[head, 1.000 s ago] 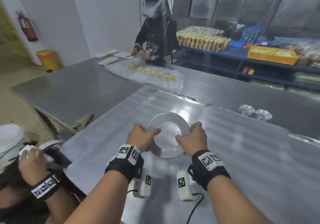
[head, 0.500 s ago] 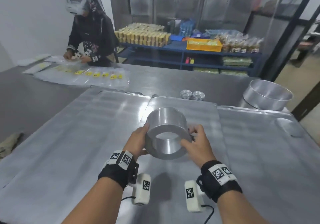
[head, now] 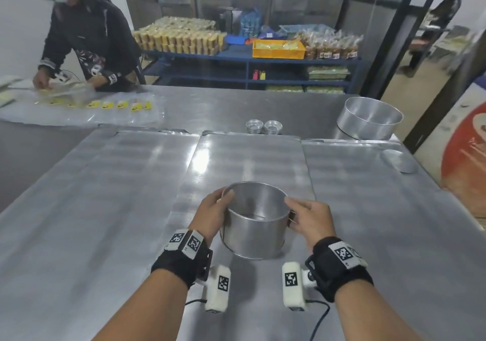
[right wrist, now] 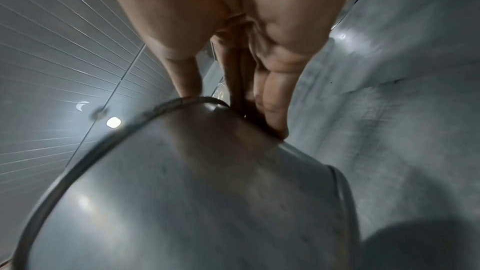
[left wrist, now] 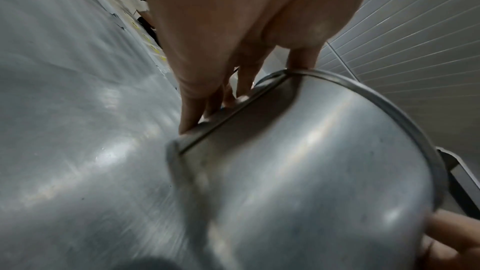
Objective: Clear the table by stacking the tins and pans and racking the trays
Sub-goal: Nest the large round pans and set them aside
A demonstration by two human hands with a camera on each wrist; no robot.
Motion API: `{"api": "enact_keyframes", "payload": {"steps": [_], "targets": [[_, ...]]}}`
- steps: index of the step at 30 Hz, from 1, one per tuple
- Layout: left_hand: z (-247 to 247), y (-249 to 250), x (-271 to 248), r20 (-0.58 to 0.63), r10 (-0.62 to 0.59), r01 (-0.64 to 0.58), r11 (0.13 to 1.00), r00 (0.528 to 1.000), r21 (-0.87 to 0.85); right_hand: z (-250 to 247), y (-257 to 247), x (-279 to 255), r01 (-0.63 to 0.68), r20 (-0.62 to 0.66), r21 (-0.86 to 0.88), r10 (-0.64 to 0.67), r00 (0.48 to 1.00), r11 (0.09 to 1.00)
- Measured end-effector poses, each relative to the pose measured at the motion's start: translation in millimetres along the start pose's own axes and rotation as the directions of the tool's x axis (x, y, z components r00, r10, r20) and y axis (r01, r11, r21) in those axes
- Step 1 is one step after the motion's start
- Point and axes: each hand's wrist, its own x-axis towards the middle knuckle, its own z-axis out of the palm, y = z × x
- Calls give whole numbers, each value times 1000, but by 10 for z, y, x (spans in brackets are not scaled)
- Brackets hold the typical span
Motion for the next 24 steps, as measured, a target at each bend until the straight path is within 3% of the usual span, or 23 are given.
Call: {"api": "enact_keyframes", "payload": {"steps": [6, 15, 24], "targets": [[-30, -200, -54, 43, -38, 34, 996, 998, 77, -109, 67, -21, 9, -72, -292, -31, 997, 957], [-65, -360, -143, 46, -34, 30, 996, 998, 85, -91, 214, -76, -18, -51, -377, -1, 999, 926], [-93, -407, -59, 63, -12, -4, 969, 998, 246, -142, 332, -64, 2, -32, -380, -16, 999, 925]]}}
